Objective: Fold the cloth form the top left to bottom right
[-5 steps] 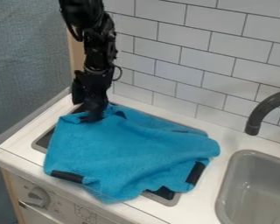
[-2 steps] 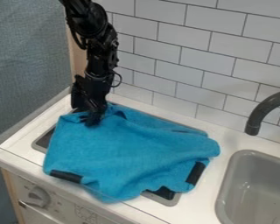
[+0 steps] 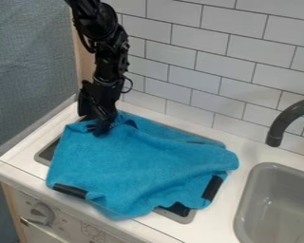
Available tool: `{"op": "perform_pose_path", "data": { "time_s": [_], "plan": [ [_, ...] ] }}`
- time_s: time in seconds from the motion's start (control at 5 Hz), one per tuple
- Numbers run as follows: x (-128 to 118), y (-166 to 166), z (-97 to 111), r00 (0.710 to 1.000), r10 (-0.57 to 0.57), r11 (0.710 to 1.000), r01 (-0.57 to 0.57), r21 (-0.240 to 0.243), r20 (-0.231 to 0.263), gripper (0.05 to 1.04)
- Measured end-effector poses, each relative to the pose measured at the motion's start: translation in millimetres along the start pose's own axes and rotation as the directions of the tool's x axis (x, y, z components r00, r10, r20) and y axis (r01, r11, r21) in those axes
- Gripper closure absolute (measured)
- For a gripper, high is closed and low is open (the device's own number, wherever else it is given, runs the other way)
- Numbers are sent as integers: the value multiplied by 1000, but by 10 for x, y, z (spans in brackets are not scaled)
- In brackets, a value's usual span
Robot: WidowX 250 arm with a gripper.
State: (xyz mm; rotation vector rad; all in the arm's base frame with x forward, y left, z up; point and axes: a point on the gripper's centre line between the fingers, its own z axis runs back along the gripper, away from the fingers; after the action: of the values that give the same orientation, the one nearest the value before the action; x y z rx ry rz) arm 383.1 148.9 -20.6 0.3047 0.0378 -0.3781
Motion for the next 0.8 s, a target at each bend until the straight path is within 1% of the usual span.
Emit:
{"op": "perform_pose_path", "data": {
  "time_s": [0.2,0.4,0.6,0.8],
  "plan": [
    [5,-12,0,1000,-2,1000,2,-8,3,124],
    [21,-2,9,1000,3,1000,-3,-4,13,418],
    [20,-14,-1,1000,6,1000,-6,-12,15,713],
    [19,-18,-3,1000,11,1000,-11,-17,16,896]
  ]
}}
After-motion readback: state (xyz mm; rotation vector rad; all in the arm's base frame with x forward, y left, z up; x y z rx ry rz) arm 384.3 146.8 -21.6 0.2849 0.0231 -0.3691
